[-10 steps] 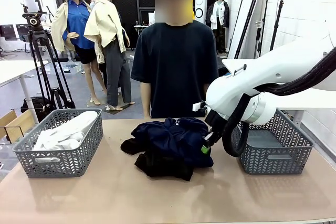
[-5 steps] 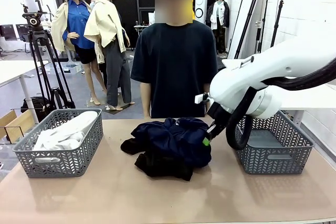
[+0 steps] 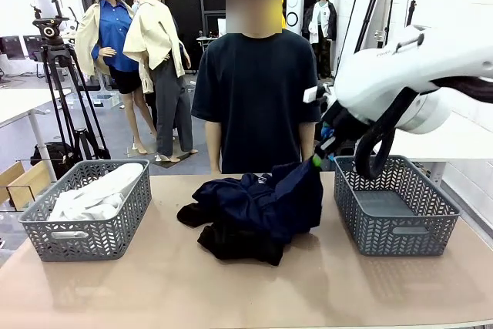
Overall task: Sort the tops and bottoms.
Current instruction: Lift clothes from the center of the table with your right hand.
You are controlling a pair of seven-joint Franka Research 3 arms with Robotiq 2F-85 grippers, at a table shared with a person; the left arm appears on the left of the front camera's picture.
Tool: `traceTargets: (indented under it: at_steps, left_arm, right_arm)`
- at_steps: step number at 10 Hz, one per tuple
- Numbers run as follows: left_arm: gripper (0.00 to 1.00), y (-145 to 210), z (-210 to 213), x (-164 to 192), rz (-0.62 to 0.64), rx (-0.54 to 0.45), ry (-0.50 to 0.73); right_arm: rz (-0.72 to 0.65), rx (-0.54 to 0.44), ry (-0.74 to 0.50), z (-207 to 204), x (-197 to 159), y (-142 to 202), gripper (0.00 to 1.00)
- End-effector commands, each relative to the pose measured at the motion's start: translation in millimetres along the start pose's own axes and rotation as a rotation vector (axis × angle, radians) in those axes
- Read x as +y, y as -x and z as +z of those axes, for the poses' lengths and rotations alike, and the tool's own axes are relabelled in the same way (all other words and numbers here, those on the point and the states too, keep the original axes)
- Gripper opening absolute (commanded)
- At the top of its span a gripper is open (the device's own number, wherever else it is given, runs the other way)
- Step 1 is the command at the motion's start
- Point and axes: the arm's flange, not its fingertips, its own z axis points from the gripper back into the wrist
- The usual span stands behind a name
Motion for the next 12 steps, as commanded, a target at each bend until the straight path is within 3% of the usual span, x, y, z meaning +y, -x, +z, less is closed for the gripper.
traceTargets:
  at_steps: [1, 5, 8, 12]
  left_arm:
    - [1.0, 1, 1, 2, -0.006, 0.003, -0.007]
    - [1.0, 1, 1, 2, -0.006, 0.003, -0.007]
    - [1.0, 1, 1, 2, -0.006, 0.003, -0.007]
    - [1.0, 1, 1, 2, -0.006, 0.003, -0.007]
  right_arm:
    - [0.006, -0.034, 0.026, 32, -13, -43, 0.0]
    - [0.051, -0.129, 0.166, 123, -31, -151, 0.0]
    - [-0.004, -0.245, 0.311, 211, -35, -203, 0.0]
    - [-0.073, -0.313, 0.516, 320, -25, -268, 0.0]
